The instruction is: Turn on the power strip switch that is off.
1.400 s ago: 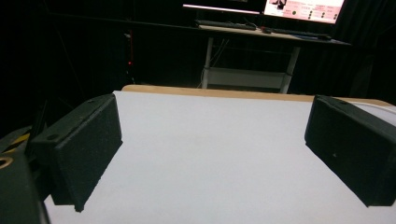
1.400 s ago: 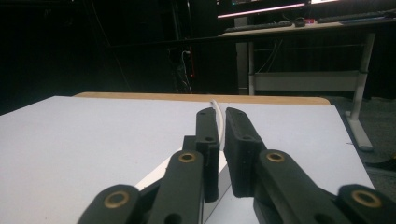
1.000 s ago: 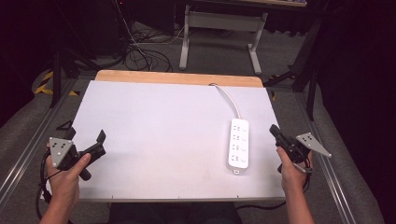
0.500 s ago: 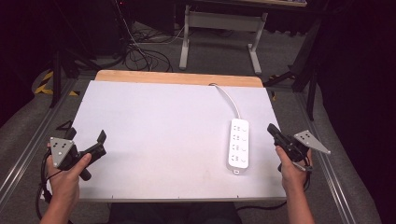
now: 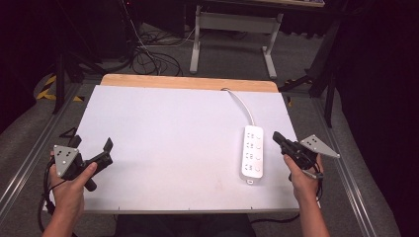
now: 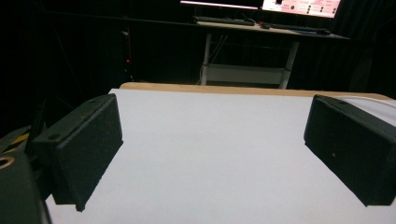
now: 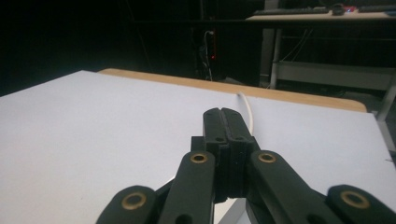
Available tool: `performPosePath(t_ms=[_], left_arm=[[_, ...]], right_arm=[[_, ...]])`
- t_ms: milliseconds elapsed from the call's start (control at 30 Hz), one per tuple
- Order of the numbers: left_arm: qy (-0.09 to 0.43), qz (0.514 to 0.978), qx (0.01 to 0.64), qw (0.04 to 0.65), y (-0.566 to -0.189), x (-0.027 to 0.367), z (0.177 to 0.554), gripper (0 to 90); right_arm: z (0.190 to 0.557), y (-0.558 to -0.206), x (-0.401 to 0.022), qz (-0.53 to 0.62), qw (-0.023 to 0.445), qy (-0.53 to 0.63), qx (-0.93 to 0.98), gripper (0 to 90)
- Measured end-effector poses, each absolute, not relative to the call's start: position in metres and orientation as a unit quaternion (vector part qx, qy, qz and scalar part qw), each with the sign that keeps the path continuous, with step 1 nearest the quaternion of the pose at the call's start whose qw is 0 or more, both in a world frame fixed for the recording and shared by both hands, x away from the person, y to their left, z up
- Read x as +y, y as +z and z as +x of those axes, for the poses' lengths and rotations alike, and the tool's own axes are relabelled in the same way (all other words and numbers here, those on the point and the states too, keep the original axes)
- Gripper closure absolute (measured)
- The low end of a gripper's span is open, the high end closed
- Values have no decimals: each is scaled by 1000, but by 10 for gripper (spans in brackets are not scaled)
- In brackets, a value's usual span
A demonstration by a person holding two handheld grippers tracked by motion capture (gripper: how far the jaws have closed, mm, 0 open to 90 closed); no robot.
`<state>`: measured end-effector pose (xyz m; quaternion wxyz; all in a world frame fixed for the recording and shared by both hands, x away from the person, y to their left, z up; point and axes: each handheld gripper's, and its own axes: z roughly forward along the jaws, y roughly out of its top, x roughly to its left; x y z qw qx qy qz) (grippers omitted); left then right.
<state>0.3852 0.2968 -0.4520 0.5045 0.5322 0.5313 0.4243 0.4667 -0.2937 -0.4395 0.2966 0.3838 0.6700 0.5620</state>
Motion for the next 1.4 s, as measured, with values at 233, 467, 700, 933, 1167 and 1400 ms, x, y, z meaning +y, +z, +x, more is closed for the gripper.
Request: performPosePath(t_ms=[233,467,700,933,1167,1400], left_arm=[[424,533,532,503,-452,296,385,52],[423,536,533,500,-453,296,386,51],[421,536,537,497,-453,296,386,51],[420,537,537,497,-454,296,386,51],[420,538,537,496,-454,296,387,52],[421,539,536,496,-454,295,387,54]], right_arm=[[467,-440,-290,380,289,555,681,900],[469,-441,-284,374,275,549,695,900],[472,-444,-276,369,246,540,715,900],[474,-448,-272,366,226,523,736,900],[476,-451,-270,371,213,507,749,900],[478,-454,-266,370,202,489,764,900]])
